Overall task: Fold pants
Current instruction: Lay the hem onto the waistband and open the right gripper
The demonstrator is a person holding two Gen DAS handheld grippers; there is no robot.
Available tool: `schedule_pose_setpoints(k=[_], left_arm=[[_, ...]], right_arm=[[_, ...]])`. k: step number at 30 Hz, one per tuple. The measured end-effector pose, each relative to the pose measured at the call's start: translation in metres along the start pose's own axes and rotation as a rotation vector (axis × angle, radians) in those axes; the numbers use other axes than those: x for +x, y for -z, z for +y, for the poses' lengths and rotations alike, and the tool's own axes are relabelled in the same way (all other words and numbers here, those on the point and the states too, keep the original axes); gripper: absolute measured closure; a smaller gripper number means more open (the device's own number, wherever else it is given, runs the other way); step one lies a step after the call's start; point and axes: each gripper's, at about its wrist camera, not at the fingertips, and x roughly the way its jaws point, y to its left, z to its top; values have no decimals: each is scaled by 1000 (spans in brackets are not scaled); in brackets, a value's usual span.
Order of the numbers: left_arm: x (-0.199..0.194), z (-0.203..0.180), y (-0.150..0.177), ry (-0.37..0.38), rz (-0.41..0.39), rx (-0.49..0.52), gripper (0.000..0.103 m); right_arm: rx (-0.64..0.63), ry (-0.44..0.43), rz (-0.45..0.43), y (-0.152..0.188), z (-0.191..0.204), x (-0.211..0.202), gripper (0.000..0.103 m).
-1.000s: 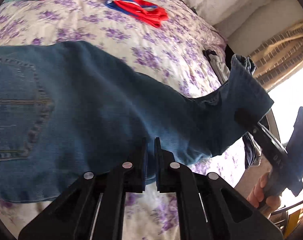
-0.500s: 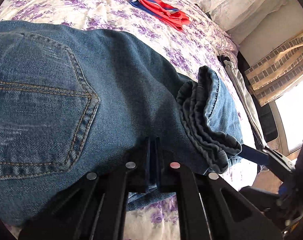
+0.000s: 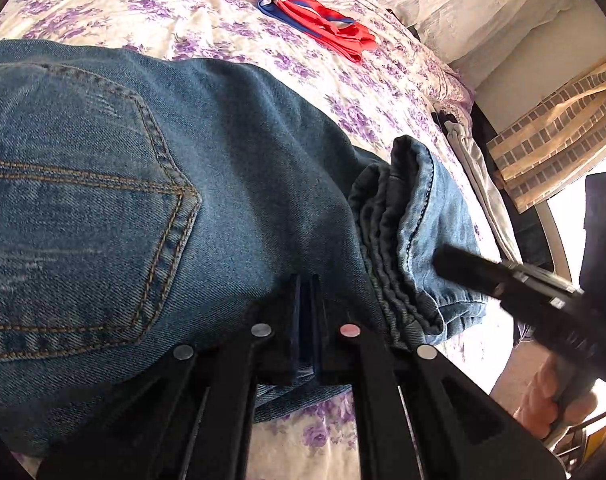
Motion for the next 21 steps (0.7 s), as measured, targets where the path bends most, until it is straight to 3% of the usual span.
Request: schedule_pose_setpoints(k=[3, 6, 7, 12, 13, 15, 16, 17, 19, 21], left_arm=[[-1, 0, 1, -2, -1, 0, 98], [-1, -1, 0, -6, 4, 3, 98], [-1, -2, -1, -12, 7, 11, 98], [-26, -9, 8, -15, -4, 56, 95], [-37, -9, 11, 1, -13, 59, 89], [-68, -4, 19, 66, -57, 47, 60], [-90, 1, 23, 80, -107, 31, 38], [-113, 7, 28, 84, -173, 15, 27], [-159, 22, 35, 55, -298, -24, 19], [-196, 40, 39, -31, -394, -81, 16]], right_arm=[[-4, 55, -27, -18, 0, 12, 97], [59, 100, 59, -23, -22, 69, 98], [75, 89, 1, -22, -29, 72, 99], [112, 37, -2, -19, -32, 48, 96], [143, 1, -15, -15, -33, 38, 92], [178, -66, -71, -1, -30, 12, 79], [166, -76, -106, 6, -25, -1, 66], [146, -70, -140, 15, -20, -14, 58], [108, -41, -192, 33, -11, -36, 52], [98, -48, -217, 47, -7, -49, 47]])
